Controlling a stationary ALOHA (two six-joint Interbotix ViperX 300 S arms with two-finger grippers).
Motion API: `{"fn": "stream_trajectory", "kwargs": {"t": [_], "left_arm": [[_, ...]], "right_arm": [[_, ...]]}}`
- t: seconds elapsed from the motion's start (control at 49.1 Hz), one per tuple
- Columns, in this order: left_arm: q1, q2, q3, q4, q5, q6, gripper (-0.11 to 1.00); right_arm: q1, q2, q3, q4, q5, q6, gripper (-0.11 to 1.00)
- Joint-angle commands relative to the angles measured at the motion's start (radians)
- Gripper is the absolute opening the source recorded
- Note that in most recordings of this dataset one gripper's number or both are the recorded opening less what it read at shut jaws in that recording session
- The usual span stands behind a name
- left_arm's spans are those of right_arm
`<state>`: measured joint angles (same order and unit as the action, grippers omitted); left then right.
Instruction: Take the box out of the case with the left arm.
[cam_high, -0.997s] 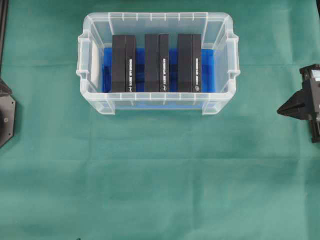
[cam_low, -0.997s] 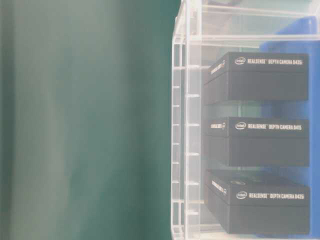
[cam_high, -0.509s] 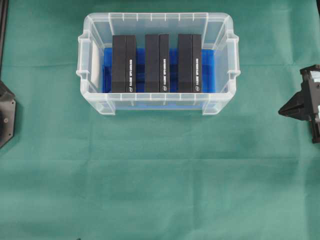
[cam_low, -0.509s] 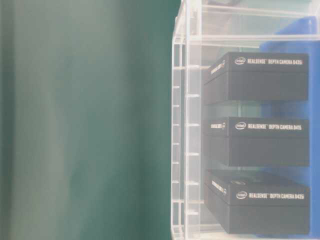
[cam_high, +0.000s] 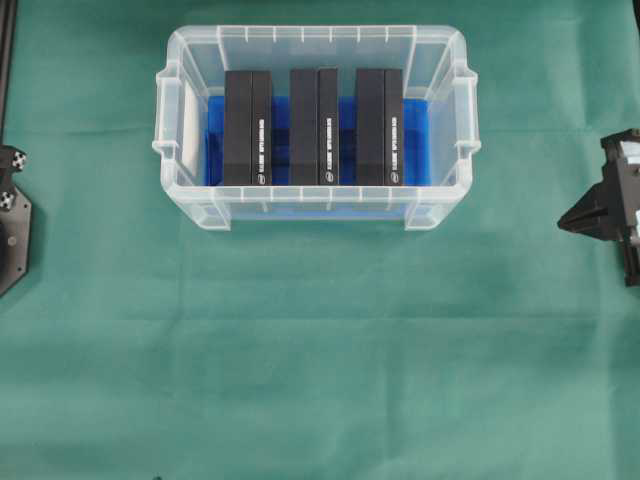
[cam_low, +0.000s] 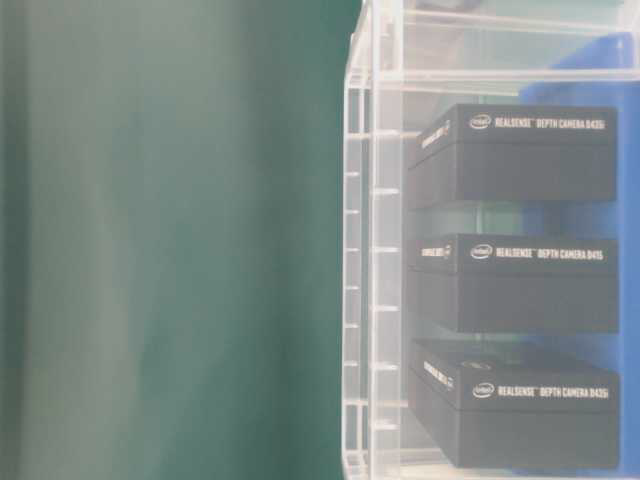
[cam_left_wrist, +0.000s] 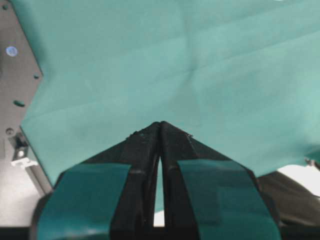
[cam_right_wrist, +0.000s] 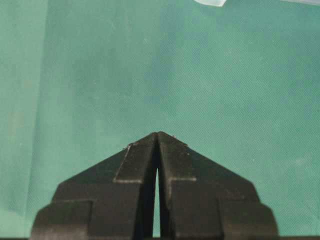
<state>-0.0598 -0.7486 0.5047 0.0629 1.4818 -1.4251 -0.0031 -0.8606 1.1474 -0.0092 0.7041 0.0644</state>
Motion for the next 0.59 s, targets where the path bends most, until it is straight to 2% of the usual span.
{"fn": "stream_trajectory", "kwargs": {"t": [0.0, 0.081, 0.244, 0.57], "left_arm": [[0.021, 0.005, -0.025, 0.006, 0.003, 0.026, 0.02], [0.063, 0.005, -0.026, 0.006, 0.003, 0.051, 0.02], [0.204, 0.015, -0.029, 0.006, 0.005, 0.094, 0.02], [0.428, 0.078, -0.054, 0.006, 0.0, 0.308, 0.02]], "right_arm": [[-0.002, 0.006, -0.028, 0.0, 0.003, 0.003, -0.01], [-0.002, 0.008, -0.029, 0.0, 0.005, 0.003, -0.01], [-0.002, 0.012, -0.031, -0.005, 0.008, 0.003, -0.01], [-0.002, 0.02, -0.035, -0.009, 0.018, 0.003, -0.01]]}}
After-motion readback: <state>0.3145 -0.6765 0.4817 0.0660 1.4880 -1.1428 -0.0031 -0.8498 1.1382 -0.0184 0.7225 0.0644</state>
